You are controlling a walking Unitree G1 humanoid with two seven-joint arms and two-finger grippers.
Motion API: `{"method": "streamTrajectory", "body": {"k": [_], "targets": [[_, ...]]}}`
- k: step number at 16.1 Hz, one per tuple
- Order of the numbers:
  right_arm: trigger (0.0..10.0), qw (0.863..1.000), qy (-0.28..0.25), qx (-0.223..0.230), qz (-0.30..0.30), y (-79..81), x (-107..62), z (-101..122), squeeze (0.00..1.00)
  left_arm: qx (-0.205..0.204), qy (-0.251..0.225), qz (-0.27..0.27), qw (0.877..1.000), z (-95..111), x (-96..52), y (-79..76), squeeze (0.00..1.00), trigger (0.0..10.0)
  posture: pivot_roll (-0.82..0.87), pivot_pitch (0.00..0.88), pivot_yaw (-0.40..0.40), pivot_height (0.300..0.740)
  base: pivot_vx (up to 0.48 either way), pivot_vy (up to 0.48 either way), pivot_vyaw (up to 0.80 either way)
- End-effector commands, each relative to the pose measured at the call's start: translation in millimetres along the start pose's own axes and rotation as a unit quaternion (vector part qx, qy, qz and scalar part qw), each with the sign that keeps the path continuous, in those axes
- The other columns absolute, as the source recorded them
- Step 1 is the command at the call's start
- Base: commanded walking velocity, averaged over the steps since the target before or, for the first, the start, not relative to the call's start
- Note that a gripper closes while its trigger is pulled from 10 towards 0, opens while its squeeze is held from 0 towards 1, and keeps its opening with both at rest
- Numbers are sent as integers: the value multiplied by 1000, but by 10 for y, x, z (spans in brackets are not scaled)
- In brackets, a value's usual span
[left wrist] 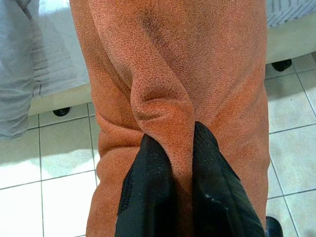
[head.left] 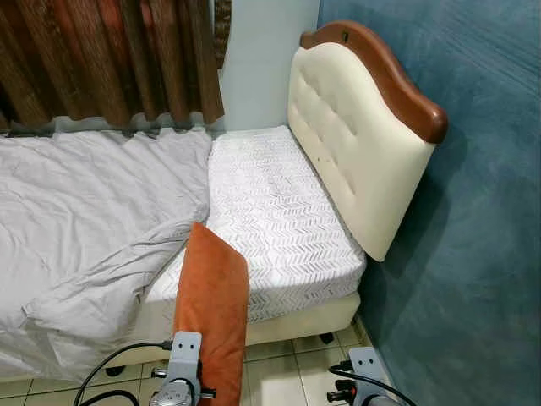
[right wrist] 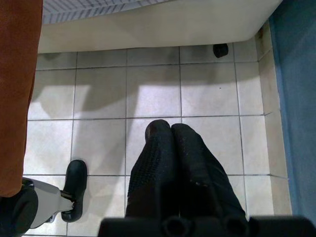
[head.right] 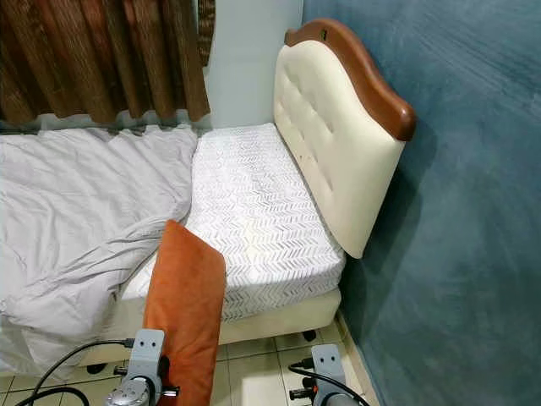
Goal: Clean up the room
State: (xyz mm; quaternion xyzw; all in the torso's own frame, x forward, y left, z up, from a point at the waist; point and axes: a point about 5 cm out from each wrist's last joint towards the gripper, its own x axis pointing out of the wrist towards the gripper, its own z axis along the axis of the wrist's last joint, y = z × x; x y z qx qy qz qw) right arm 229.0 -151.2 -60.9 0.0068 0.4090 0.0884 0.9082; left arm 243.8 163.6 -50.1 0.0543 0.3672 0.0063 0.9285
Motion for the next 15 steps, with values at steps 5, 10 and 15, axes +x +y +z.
{"method": "streamTrajectory", "body": {"k": [5, 10, 15], "targets": [[10000, 1000, 6, 1, -9, -39, -9, -20, 0, 4, 39, -4, 999, -186, -35, -26, 0, 10000, 10, 0, -47, 740, 0, 0, 0], [10000, 1000, 9, 2, -9, -40, -11, -34, 0, 5, 39, -4, 999, -189, -35, -26, 0, 10000, 9, 0, -44, 740, 0, 0, 0], [10000, 1000, 13, -2, -8, -44, -15, -53, 0, 6, 40, -5, 999, -196, -38, -32, 0, 10000, 14, 0, -50, 740, 0, 0, 0]]}}
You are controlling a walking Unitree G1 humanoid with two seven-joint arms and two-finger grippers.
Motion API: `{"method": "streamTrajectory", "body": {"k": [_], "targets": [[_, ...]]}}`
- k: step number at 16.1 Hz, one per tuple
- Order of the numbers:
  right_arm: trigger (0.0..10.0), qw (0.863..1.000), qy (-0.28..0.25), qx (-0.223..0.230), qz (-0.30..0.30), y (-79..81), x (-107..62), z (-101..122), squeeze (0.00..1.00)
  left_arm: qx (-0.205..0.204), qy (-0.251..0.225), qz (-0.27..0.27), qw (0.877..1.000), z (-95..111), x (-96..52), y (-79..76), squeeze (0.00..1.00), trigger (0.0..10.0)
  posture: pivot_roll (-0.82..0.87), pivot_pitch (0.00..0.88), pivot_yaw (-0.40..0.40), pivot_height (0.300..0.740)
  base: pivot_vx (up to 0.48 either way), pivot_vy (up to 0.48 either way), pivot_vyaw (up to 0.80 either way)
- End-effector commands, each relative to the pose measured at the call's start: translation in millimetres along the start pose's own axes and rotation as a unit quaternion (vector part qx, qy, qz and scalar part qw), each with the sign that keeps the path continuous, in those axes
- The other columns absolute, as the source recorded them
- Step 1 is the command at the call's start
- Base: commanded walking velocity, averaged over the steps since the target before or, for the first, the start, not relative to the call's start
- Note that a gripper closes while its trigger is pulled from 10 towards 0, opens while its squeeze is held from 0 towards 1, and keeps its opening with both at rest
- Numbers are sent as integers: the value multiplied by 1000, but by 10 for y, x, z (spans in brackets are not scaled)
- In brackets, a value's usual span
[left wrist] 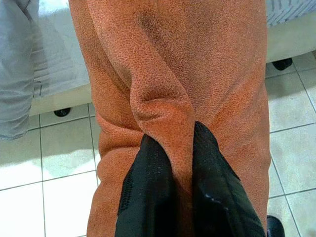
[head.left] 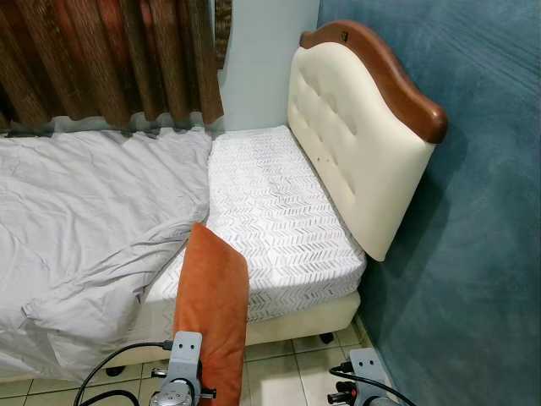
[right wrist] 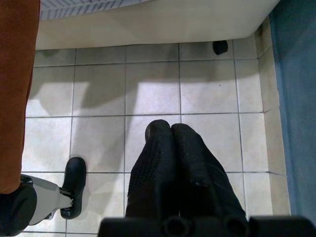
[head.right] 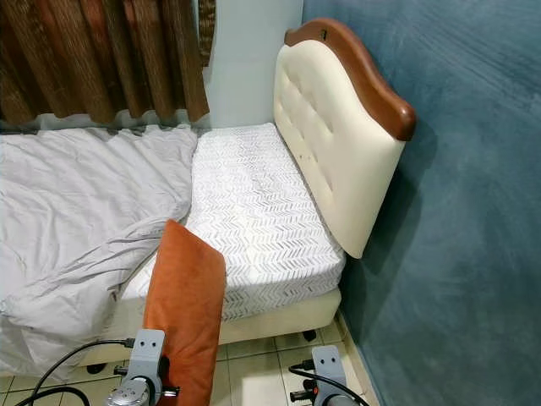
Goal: Clean up the room
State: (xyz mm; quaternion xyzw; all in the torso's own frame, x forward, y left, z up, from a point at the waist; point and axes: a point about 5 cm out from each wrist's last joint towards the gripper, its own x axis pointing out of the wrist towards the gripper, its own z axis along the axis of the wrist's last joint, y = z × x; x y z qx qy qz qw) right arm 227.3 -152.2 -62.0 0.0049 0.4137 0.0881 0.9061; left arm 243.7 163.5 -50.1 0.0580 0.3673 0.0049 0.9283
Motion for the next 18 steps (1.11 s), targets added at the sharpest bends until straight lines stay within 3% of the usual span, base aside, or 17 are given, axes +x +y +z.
{"method": "streamTrajectory", "body": {"k": [1, 18], "targets": [[10000, 1000, 8, 0, -8, -36, -10, -33, 0, 3, 40, -5, 999, -195, -37, -32, 0, 10000, 14, 0, -50, 740, 0, 0, 0], [10000, 1000, 13, -11, -2, -33, -8, -29, 0, -2, 40, 2, 999, -199, -38, -16, 0, 10000, 44, 0, -75, 740, 0, 0, 0]]}}
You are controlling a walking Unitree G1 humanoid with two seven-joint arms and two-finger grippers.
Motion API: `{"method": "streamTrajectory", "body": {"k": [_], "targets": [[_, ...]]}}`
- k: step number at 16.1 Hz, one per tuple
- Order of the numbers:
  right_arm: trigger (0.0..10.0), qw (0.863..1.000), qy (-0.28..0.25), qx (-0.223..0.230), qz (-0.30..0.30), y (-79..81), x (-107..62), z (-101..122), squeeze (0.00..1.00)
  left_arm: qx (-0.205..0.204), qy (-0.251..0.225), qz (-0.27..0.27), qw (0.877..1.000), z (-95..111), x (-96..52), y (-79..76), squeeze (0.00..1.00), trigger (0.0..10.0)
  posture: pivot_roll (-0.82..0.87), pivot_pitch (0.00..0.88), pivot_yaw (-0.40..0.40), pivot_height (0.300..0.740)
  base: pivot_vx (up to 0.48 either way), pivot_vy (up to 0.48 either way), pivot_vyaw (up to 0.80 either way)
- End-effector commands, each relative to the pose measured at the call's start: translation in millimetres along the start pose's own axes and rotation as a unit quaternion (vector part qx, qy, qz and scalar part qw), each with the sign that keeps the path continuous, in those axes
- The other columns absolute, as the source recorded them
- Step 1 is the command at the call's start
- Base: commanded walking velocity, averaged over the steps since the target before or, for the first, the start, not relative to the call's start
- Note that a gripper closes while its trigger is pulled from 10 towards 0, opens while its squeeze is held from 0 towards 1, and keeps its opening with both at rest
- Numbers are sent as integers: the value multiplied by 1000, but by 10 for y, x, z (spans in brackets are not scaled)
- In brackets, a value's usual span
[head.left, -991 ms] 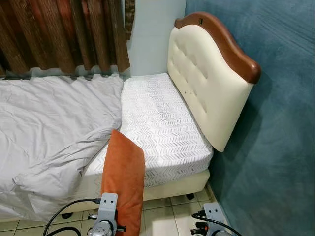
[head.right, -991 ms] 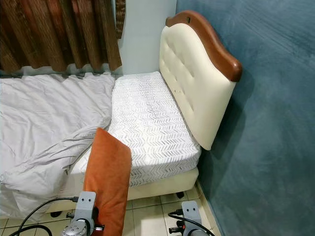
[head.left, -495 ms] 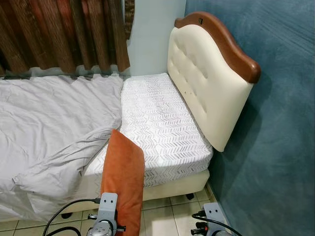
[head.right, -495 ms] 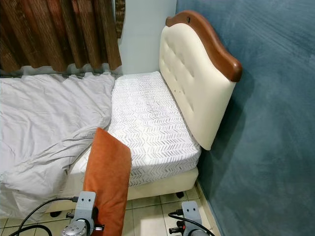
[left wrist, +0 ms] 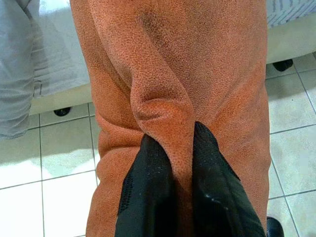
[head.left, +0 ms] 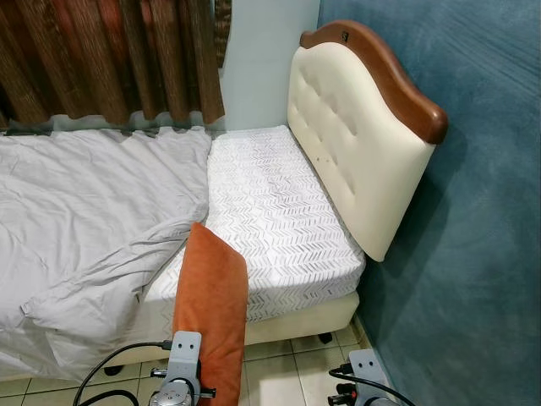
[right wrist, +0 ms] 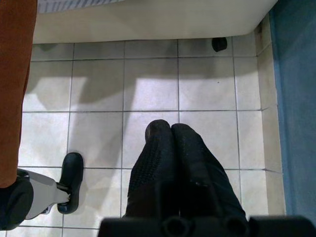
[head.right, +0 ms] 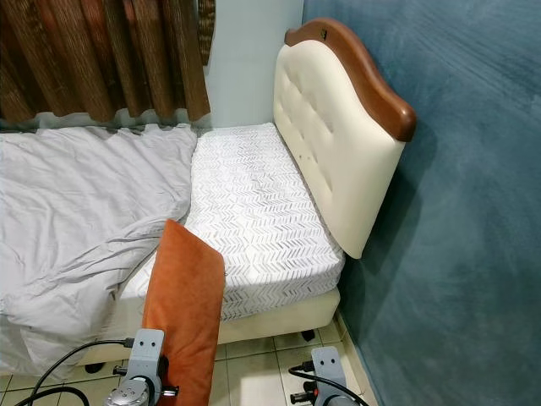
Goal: Clean up the room
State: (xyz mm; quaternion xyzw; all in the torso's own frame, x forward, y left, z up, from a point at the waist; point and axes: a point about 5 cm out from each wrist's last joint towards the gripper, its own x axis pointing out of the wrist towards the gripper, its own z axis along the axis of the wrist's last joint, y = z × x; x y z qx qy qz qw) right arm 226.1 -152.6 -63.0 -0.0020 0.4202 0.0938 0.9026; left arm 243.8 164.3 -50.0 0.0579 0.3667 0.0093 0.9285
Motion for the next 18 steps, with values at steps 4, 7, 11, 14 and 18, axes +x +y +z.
{"method": "streamTrajectory", "body": {"k": [4, 7, 11, 14, 18], "targets": [[10000, 1000, -8, 14, -14, -63, -2, 57, 0, 0, 31, 0, 1000, -144, -25, -11, 0, 10000, 40, 0, -72, 740, 0, 0, 0], [10000, 996, -75, 37, -13, -91, 9, 350, 0, 9, -45, -9, 999, 222, 32, 4, 0, 10000, 37, 0, -66, 740, 0, 0, 0], [10000, 960, -274, 49, -21, -161, -117, 1136, 0, -2, -237, -8, 971, 1009, -19, 153, 0, 10000, 37, 0, -54, 740, 0, 0, 0], [10000, 929, -369, 29, -28, -179, -271, 1414, 0, 3, -338, 4, 941, 1359, -157, 233, 0, 10000, 50, 0, -61, 740, 0, 0, 0], [10000, 868, -494, 10, -56, -241, -673, 1545, 0, 23, -492, 3, 870, 1873, -637, 249, 0, 10000, 71, 0, -70, 740, 0, 0, 0]]}}
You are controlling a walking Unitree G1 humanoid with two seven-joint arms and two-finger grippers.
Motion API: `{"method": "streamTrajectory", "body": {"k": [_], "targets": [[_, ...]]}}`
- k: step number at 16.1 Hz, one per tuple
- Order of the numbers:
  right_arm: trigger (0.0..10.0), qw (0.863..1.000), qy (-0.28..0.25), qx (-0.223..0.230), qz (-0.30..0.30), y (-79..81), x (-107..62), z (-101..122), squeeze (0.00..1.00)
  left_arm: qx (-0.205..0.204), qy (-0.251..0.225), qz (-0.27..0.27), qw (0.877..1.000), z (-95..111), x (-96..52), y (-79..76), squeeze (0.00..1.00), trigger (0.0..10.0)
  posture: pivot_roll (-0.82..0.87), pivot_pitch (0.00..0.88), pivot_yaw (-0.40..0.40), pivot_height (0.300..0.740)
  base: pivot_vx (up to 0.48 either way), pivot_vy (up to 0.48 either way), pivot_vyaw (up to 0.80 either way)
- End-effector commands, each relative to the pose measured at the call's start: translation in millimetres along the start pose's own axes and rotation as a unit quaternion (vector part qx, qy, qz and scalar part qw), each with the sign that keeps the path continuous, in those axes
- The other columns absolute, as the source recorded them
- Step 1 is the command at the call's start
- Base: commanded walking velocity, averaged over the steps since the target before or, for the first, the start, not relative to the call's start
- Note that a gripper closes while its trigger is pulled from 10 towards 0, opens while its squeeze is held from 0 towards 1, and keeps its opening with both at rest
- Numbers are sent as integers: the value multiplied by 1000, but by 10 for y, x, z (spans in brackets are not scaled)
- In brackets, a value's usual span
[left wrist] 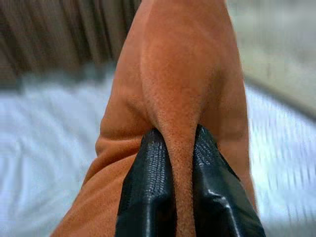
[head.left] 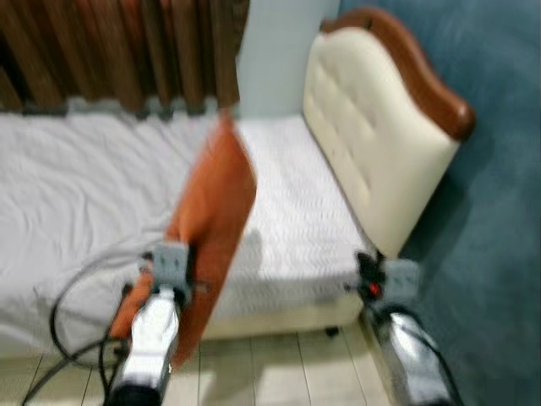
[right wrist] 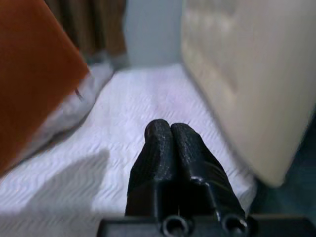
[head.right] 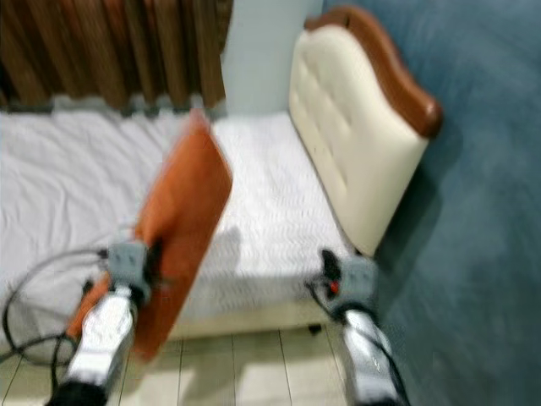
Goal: Clean up the room
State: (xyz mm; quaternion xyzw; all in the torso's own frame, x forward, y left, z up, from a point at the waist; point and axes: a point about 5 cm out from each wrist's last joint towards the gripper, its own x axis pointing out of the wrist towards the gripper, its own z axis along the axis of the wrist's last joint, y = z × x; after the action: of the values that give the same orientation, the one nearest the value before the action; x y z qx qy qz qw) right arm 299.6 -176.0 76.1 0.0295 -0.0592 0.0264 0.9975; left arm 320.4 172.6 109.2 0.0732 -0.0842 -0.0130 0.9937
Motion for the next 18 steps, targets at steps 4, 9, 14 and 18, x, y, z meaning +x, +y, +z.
{"method": "streamTrajectory", "body": {"k": [4, 9, 14, 18], "targets": [[10000, 998, -57, 0, -8, -27, -2, 290, 0, -8, -66, -4, 998, 381, -48, -63, 0, 10000, 77, 0, -69, 740, 0, 0, 0], [10000, 998, -38, 6, 45, 188, -36, 277, 0, -7, -39, 2, 999, 347, -59, -112, 0, 10000, 57, 0, -65, 740, 0, 0, 0], [10000, 998, -6, 20, 61, 229, -80, 206, 0, -46, -27, -8, 999, 324, -114, -173, 0, 10000, 47, 0, -59, 740, 54, 0, 0], [10000, 997, 20, 24, 70, 251, -126, 151, 0, -53, -21, -10, 998, 342, -92, -184, 0, 10000, 42, 0, -56, 740, 470, 0, 0]]}}
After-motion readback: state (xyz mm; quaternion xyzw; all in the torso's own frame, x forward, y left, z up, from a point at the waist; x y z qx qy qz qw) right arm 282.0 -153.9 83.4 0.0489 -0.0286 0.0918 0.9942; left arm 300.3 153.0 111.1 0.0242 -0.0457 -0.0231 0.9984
